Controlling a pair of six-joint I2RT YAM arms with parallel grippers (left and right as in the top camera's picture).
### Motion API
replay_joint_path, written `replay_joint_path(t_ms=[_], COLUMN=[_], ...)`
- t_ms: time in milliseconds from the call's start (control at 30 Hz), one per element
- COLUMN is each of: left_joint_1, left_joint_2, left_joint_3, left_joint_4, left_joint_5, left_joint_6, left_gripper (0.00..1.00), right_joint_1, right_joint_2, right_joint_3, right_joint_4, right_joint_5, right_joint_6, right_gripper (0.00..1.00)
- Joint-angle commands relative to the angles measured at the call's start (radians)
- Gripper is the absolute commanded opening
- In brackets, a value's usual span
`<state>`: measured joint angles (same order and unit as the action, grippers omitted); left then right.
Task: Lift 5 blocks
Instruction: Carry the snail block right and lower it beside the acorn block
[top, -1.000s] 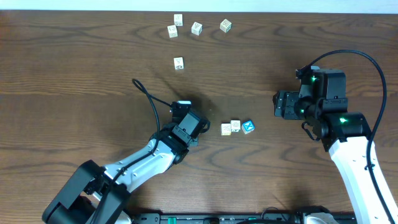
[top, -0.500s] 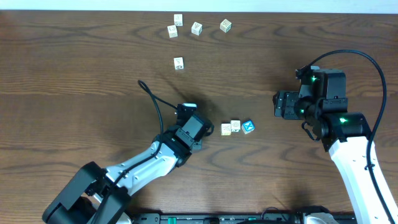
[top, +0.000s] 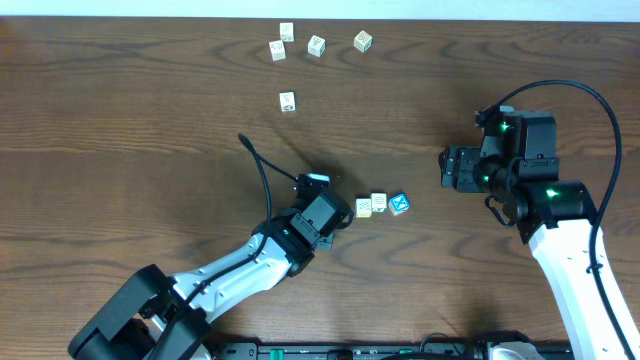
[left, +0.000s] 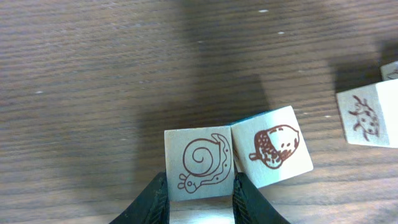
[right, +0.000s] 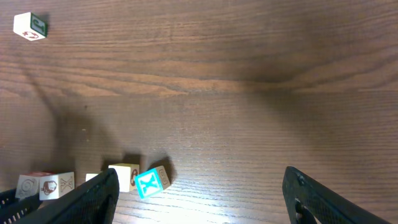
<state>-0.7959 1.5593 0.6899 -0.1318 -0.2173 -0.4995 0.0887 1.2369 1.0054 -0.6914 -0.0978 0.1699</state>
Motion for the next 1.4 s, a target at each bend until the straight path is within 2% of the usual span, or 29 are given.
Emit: replay_joint_path(t_ms=[0,500,600,700,767,1000,1033,1067,1367], left_joint_1=[-0.004,-0.004,-0.004,-0.004,-0.004,-0.004,-0.004,-0.004,-0.004], left_joint_2=[-0.012,-0.012,-0.012,-0.012,-0.012,-0.012,-0.012,-0.012,-0.012], left_joint_3=[-0.023,-0.023,-0.023,-0.023,-0.023,-0.023,-0.023,-0.023,-0.023], left_joint_4=[-0.004,0.064,0.063,0.063,0.059,0.058,0.058,0.058,0.059], left_joint_5=[0.053,0.052,0.052,0.053,0.053,0.053,0.053,0.053,0.049], left_joint_6=[0.005,0.004,0.004,0.004,0.004,0.004,0.004,0.004,0.005], left_gripper=[0.08,0.08,0.22,0.24,0.3,0.4,0.46,0.47,0.48], right_joint_1=[-0.01,-0.01,-0.01,-0.01,-0.01,-0.011,-0.01,-0.01,-0.01], right_joint_2=[0.0,0.0,0.0,0.0,0.0,0.001,0.001,0.001,0.001], right_joint_3=[0.014,0.014,0.014,0.014,0.014,0.014,0.013,0.013,0.013], right_joint_4=[-0.001,-0.002,-0.002,-0.002,-0.002,-0.002,-0.002,-0.003,-0.005], right_joint_5=[-0.005,-0.005,-0.005,-0.005,-0.005,-0.005,-0.005,-0.005,-0.005], right_joint_6=[-0.018,-0.018,-0.018,-0.018,-0.018,-0.019,-0.019,-0.019,-0.019], right_gripper=[0.81,0.81,0.81,0.81,0.81,0.81,0.81,0.81,0.81])
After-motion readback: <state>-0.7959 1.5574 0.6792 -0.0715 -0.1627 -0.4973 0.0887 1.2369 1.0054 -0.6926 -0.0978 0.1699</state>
